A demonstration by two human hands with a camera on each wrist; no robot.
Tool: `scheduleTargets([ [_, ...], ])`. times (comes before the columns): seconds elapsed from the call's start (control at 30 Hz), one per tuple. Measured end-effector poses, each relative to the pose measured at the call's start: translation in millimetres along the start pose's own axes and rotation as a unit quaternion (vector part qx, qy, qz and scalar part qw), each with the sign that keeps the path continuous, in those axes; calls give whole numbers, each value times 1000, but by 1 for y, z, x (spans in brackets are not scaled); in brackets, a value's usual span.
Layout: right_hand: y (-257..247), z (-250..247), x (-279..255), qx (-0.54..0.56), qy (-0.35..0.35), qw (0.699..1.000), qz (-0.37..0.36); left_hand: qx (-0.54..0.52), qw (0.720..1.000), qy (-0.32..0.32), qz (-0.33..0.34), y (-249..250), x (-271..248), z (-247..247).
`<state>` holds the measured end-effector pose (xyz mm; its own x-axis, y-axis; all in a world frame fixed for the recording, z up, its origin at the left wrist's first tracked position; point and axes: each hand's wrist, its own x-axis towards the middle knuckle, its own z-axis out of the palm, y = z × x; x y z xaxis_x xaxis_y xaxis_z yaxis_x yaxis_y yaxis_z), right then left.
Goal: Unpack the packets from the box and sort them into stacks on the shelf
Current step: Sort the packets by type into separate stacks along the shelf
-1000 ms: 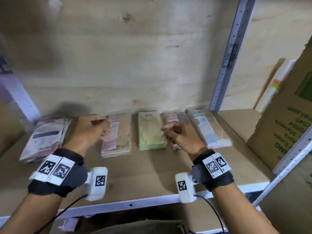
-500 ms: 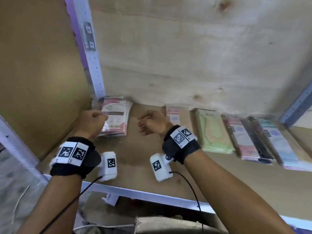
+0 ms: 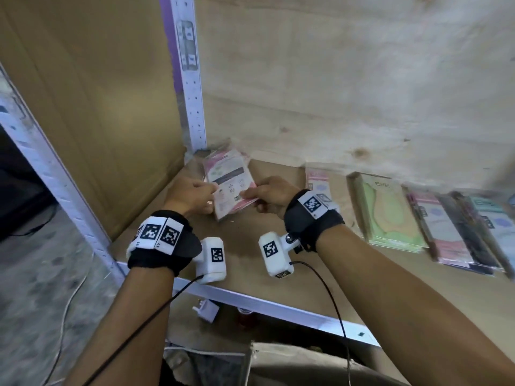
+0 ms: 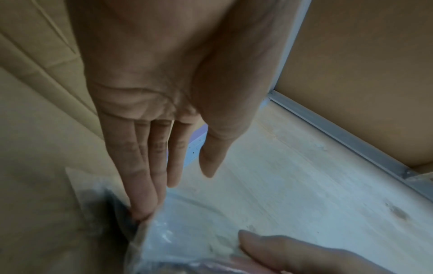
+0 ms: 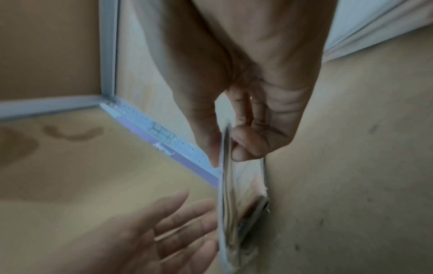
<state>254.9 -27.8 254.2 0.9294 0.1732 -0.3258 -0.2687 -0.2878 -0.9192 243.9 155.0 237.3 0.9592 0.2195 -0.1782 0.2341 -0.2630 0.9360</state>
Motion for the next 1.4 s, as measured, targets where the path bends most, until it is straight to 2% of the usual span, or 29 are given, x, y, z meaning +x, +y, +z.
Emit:
scheduleTargets([
  [0.1,-3,-15,-27,22,10,998,-53,-85,996,-37,-6,8,-12,6],
  [0.23,-4,-41,-68,-77,57,981,-171,-207,972,-108,6,23,-31,14],
  [0.3,-3,-51,-89,-131,83,959,-236,-267,952,-150,12,32,-41,21],
  [0.4,4,-62,-114,-280,131,900,-307,-343,915,-208,33,43,-53,35],
  [0.43,6,-66,-120,-320,135,885,-310,-355,910,-211,41,45,-57,40],
  [0.5,13,-78,-132,-363,121,874,-299,-340,918,-197,48,47,-63,50],
  [0.6,26,-102,-147,-345,98,888,-287,-290,933,-210,46,43,-71,63],
  [0.7,44,-129,-152,-276,166,910,-262,-254,931,-255,52,44,-81,74],
  [0.77,56,-146,-152,-206,172,941,-208,-239,927,-284,56,47,-89,85],
  [0.83,69,-158,-152,-114,92,978,-146,-225,923,-306,60,49,-95,96],
  [0.9,83,-166,-154,-26,15,990,-135,-202,923,-321,60,50,-99,107],
  [0.97,93,-174,-158,13,-3,989,-145,-194,932,-300,58,51,-98,117],
  [1.1,101,-192,-164,3,-13,992,-129,-232,955,-169,72,54,-79,115],
  [1.2,107,-202,-167,1,-23,992,-122,-212,967,-94,108,50,-66,109],
  [1.27,112,-207,-167,-9,-25,992,-120,-162,975,-71,131,44,-59,111],
  [1.4,116,-214,-169,-11,-25,992,-123,-73,984,-77,145,37,-53,120],
])
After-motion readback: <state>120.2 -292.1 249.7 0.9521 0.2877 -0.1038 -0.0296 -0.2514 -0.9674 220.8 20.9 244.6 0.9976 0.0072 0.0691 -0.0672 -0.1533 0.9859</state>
